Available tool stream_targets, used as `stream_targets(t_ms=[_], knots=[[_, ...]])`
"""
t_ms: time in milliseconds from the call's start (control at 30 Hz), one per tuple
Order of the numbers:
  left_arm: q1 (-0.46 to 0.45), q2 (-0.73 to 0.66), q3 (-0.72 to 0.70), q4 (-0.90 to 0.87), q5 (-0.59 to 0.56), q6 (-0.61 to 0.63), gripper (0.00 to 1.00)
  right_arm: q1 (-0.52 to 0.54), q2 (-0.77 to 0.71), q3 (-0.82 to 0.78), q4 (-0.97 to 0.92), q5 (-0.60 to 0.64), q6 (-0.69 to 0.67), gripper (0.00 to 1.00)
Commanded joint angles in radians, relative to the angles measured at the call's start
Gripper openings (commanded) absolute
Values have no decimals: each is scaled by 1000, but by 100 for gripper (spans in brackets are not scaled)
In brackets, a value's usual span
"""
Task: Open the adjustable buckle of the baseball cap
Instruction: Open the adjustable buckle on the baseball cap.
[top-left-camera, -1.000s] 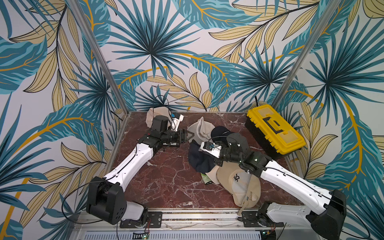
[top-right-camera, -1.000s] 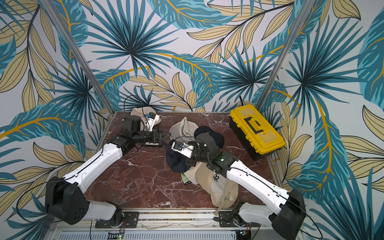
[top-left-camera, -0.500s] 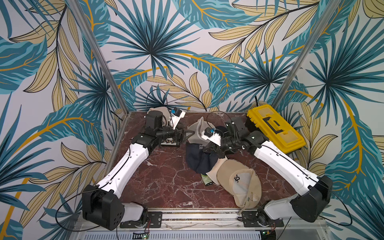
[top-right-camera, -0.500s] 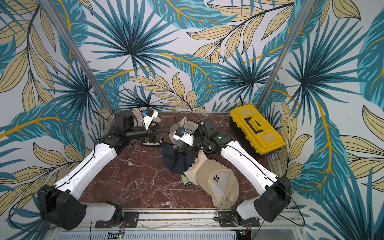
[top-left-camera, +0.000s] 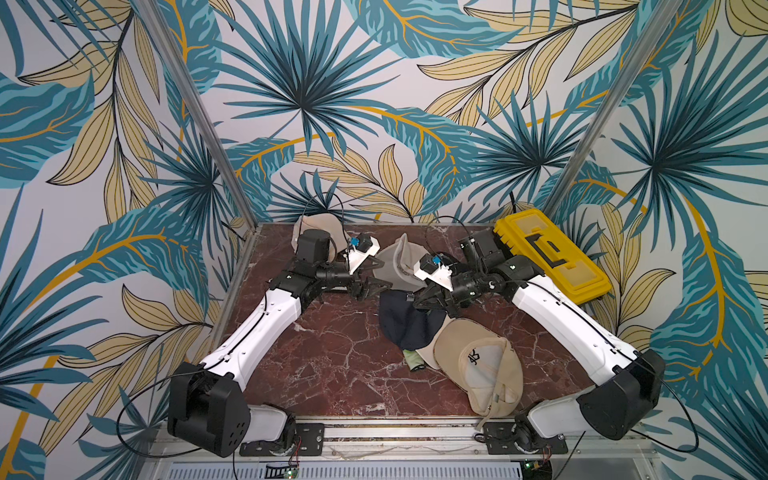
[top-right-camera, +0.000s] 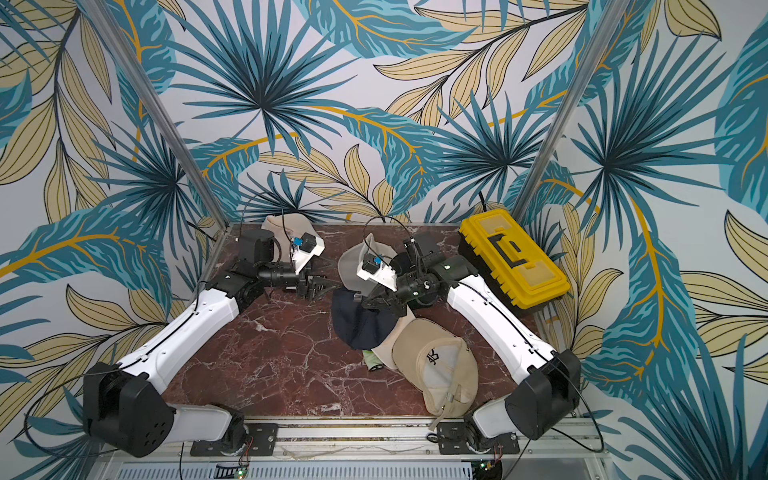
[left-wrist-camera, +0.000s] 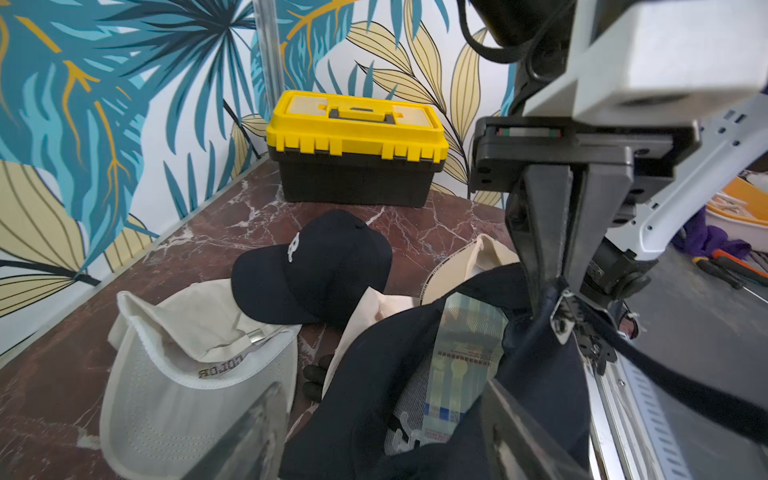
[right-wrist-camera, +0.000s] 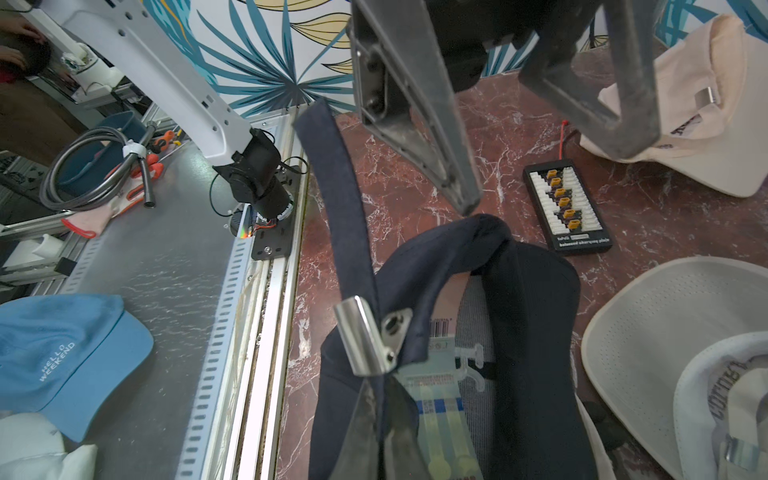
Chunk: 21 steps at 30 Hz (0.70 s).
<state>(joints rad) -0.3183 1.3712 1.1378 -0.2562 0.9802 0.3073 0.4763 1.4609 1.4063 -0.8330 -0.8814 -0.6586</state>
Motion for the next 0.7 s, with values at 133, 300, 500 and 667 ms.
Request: stream_targets(t_ms=[133, 300, 500, 667], knots=[[-53, 15, -6, 4, 140, 105, 73, -2, 32, 5, -22, -88, -41, 0], [-60, 24, -16, 3, 210, 114, 68, -2, 38, 5, -9, -82, -48, 0], [-73, 56, -19, 4, 187, 108, 60, -4, 26, -14, 12, -118, -122, 0], [-88, 99, 26, 3, 209, 58, 49, -2, 33, -33, 52, -147, -116, 0]])
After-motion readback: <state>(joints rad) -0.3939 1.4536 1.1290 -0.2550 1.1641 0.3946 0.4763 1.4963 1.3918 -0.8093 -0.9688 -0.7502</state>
